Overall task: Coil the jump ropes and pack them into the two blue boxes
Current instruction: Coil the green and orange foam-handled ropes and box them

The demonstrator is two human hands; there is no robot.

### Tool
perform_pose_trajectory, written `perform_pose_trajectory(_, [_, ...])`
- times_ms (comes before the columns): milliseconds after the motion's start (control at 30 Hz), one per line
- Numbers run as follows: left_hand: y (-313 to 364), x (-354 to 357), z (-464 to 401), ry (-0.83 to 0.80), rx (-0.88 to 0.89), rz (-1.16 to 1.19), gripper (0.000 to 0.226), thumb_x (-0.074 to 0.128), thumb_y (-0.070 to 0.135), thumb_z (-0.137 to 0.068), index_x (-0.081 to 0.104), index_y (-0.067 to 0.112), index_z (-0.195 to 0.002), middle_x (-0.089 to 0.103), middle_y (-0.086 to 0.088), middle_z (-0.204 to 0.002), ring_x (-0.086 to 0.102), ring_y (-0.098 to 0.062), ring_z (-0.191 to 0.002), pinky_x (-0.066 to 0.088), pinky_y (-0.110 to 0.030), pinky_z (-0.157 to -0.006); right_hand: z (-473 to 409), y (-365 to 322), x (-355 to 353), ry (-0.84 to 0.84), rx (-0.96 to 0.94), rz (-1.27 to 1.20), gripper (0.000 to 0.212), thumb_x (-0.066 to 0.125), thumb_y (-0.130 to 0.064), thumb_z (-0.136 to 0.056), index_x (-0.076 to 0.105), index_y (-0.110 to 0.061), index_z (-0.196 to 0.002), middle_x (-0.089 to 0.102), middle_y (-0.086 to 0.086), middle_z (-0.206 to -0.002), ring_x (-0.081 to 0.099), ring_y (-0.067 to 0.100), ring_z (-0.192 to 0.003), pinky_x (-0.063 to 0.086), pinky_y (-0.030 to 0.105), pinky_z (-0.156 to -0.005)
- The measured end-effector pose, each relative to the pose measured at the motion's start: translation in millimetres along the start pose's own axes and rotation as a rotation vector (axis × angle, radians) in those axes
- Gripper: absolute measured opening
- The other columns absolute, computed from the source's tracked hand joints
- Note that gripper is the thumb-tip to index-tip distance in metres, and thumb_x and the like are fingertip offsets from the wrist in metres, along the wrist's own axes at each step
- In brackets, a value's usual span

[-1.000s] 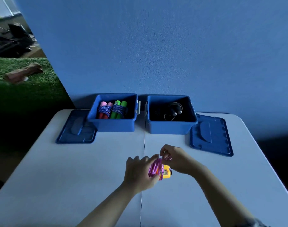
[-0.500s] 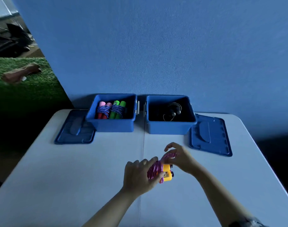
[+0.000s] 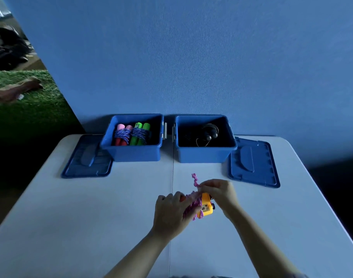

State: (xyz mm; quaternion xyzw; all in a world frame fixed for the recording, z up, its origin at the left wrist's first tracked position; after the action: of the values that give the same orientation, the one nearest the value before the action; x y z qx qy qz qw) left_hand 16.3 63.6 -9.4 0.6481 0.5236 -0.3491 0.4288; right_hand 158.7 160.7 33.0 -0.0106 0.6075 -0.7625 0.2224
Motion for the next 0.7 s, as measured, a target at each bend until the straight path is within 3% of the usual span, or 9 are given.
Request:
perform_pose_trajectory(133, [-1.4,2.7,-0.5,0.021,0.016,0.003,0.033,0.049,0.059,-0.091,0.062,0.043,-0.116,0.061,0.005,-0.071,0.055,-0.015,-0.054,0.028,-0.023,-0.060,-1.6,2.5,-3.5,0.002,0.044,0.005,0.010,0.072,-0.003,-0.071,0.076,-0.012,-0.067,0.072,0.010,-0.069,0.061,0.020,-0.061,0.049,0.033,-0.059])
perform_pose_trajectory(233, [0.6,3.2,0.0,0.007,-0.040,0.038,0.034,0.045,0.061,-0.091,0.065,0.042,-0.112,0.062,0.007,-0.070,0.058,-0.014,-0.055,0.030,-0.023,-0.058,-0.9,3.4,-3.3,0.016,0.033,0.100,0.012,0.075,-0.010,-0.071,0.075,-0.020,-0.066,0.072,0.004,-0.067,0.063,0.013,-0.060,0.051,0.030,-0.059])
perform_pose_trajectory(500, [-1.3,11.7,0.4,-0.050,-0.099,0.006,0.040,0.041,0.067,-0.091,0.054,0.040,-0.117,0.062,0.007,-0.065,0.059,-0.015,-0.055,0.042,-0.027,-0.055,-2.6,8.3,-4.5,-0.034,0.057,0.187,0.010,0.078,-0.020,-0.070,0.077,-0.030,-0.068,0.073,-0.008,-0.070,0.069,0.013,-0.072,0.056,0.032,-0.070])
perform_pose_trajectory(700, [-4.3,16.7,4.8,-0.055,0.039,-0.003,0.038,0.034,0.060,-0.097,0.048,0.045,-0.129,0.062,0.006,-0.070,0.058,-0.015,-0.055,0.046,-0.030,-0.054,-6.3,18.3,-7.3,-0.041,0.178,0.041,0.013,0.080,-0.007,-0.066,0.078,-0.018,-0.073,0.074,0.007,-0.075,0.071,0.025,-0.077,0.058,0.043,-0.079])
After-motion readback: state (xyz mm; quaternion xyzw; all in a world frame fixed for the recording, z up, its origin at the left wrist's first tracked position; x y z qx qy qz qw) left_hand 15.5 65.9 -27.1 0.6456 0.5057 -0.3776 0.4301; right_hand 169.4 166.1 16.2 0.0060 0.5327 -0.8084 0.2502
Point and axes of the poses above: each hand's wrist, its own z-axis away from the middle knuckle, its own x-axis out of the palm, y = z × x, the point moved 1 cm from there along -z, towards the middle knuckle
